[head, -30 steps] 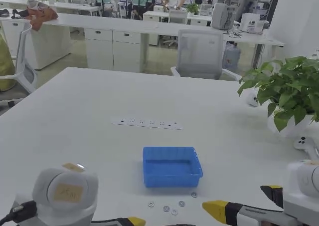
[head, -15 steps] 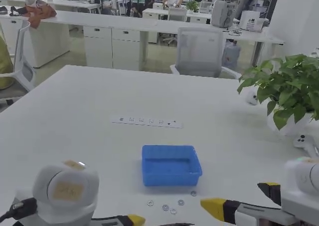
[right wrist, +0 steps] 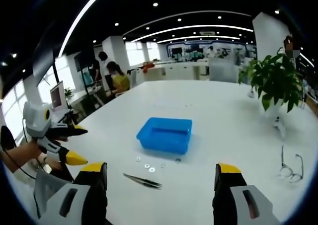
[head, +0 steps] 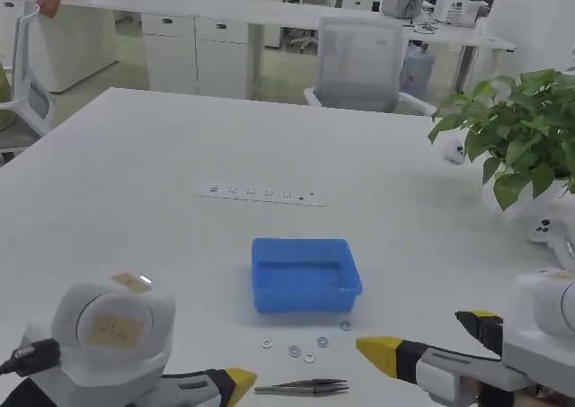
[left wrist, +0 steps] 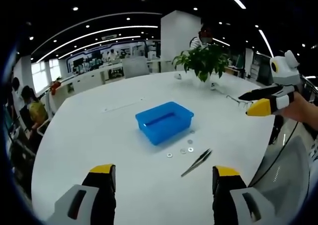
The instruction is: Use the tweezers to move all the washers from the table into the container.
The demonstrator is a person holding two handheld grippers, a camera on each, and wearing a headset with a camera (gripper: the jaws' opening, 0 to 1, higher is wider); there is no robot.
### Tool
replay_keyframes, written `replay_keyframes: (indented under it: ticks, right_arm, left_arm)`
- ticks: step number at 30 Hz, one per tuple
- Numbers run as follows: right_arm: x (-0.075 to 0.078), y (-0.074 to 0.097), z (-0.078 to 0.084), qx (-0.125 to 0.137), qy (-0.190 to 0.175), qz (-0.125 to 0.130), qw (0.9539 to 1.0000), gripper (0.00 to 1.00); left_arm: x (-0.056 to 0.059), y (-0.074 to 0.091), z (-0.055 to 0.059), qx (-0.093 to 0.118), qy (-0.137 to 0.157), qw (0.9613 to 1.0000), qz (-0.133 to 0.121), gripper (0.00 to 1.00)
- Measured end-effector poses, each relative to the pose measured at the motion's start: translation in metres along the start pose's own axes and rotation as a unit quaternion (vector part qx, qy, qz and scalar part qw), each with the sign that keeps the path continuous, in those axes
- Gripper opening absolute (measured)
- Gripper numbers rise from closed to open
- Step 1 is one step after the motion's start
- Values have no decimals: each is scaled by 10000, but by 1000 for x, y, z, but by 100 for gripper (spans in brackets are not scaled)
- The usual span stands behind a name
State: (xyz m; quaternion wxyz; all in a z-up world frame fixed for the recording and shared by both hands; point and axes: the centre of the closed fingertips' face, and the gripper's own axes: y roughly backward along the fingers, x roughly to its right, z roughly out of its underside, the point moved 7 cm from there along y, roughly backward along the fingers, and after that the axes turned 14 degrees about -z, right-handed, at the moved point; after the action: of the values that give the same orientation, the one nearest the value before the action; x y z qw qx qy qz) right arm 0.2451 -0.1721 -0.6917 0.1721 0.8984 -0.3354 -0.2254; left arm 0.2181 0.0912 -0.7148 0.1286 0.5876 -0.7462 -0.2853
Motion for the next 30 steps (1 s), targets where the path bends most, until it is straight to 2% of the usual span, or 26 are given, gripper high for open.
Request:
replay_keyframes:
  ticks: [5, 7, 9, 12, 13, 18, 20, 24, 26, 27, 30]
  right_arm:
    - [6, 0, 5, 19, -101, 90, 9999, 83]
    - [7, 0, 8, 46, -215, 121, 9997, 80]
    - [8, -1, 11, 61, -317, 135, 9994, 79]
    - [10, -4, 19, -57, -457, 147, 9988, 77]
    - [11, -5, 21, -73, -482, 155, 9987, 77]
    - [10, -11, 30, -155, -614, 116, 9979, 77]
    - [10, -13, 32, -211, -651, 102, 9976, 77]
    - [11, -20, 36, -313, -690, 36, 9971, 76]
    - [12, -24, 37, -390, -677, -1, 9969, 76]
    - [12, -26, 38, -449, -671, -29, 9967, 76]
    - [13, -30, 37, -503, -652, -80, 9966, 76]
  left_arm:
    - [5, -15, 0, 18, -87, 9996, 284, 75]
    - [7, -21, 0, 0, -174, 9992, 370, 71]
    - [11, -29, 3, -89, -321, 9978, 565, 64]
    - [20, -42, 9, -314, -578, 9928, 999, 46]
    - [22, -47, 10, -316, -651, 9919, 1047, 43]
    - [33, -67, 21, -628, -1116, 9825, 1350, 31]
    - [37, -74, 23, -653, -1160, 9806, 1437, 26]
    - [42, -83, 27, -781, -1196, 9770, 1580, 24]
    - [46, -89, 31, -867, -1235, 9742, 1680, 21]
    - [48, -92, 34, -921, -1320, 9713, 1749, 19]
    - [52, -97, 39, -993, -1482, 9665, 1845, 19]
